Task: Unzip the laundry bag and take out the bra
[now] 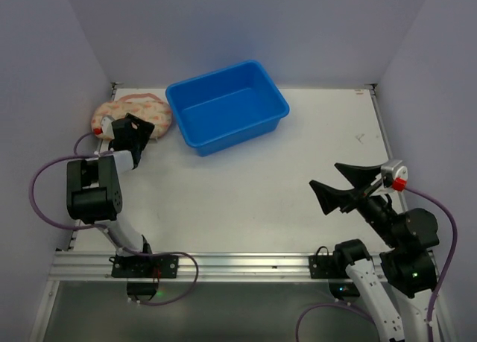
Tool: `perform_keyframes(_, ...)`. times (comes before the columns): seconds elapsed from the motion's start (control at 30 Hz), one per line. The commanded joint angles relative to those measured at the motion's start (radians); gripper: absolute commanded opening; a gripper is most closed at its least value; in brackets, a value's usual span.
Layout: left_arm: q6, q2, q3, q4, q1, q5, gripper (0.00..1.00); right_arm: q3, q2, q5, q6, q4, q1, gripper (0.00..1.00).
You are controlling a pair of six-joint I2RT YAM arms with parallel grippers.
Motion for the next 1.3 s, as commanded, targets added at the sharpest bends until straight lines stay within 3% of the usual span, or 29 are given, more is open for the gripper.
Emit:
perform_keyframes(0.0, -0.026, 0.081, 0.041, 0.188, 0.032, 0.039, 1.00, -0.010, 0.011, -0.077, -0.014, 0.037, 0.001, 0.99)
perform_keyframes(0.17, 0.019, 0.236, 0.139, 0.222, 0.055, 0.041, 0.98, -0.011, 0.028, -0.140, -0.037, 0.055, 0.001, 0.99)
perform_keyframes(0.27, 0.031, 0.304, 0.166, 0.228, 0.063, 0.043, 0.84, -0.013, 0.040, -0.159, -0.039, 0.058, 0.001, 0.99)
perform_keyframes(0.37, 0.039, 0.344, 0.185, 0.246, 0.070, 0.055, 0.65, -0.008, 0.057, -0.175, -0.037, 0.057, 0.001, 0.99)
perform_keyframes(0.4, 0.039, 0.345, 0.182, 0.246, 0.072, 0.060, 0.51, -0.005, 0.063, -0.182, -0.037, 0.055, 0.001, 0.99)
perform_keyframes(0.5, 0.052, 0.320, 0.163, 0.249, 0.074, 0.073, 0.26, 0.001, 0.082, -0.200, -0.042, 0.049, 0.001, 0.99)
perform_keyframes(0.67, 0.088, 0.111, 0.082, 0.185, 0.072, 0.108, 0.00, 0.001, 0.083, -0.174, -0.014, 0.057, 0.001, 0.99)
perform_keyframes(0.9, 0.221, -0.312, 0.117, -0.175, -0.009, 0.139, 0.00, 0.027, 0.082, -0.099, 0.033, 0.031, 0.001, 0.99)
perform_keyframes(1.03, 0.280, -0.527, 0.150, -0.381, -0.203, 0.188, 0.00, 0.036, 0.077, -0.105, 0.050, 0.035, 0.001, 0.99)
perform_keyframes(1.27, 0.241, -0.730, 0.139, -0.503, -0.552, 0.150, 0.00, 0.036, 0.040, -0.103, 0.064, 0.035, 0.001, 0.99)
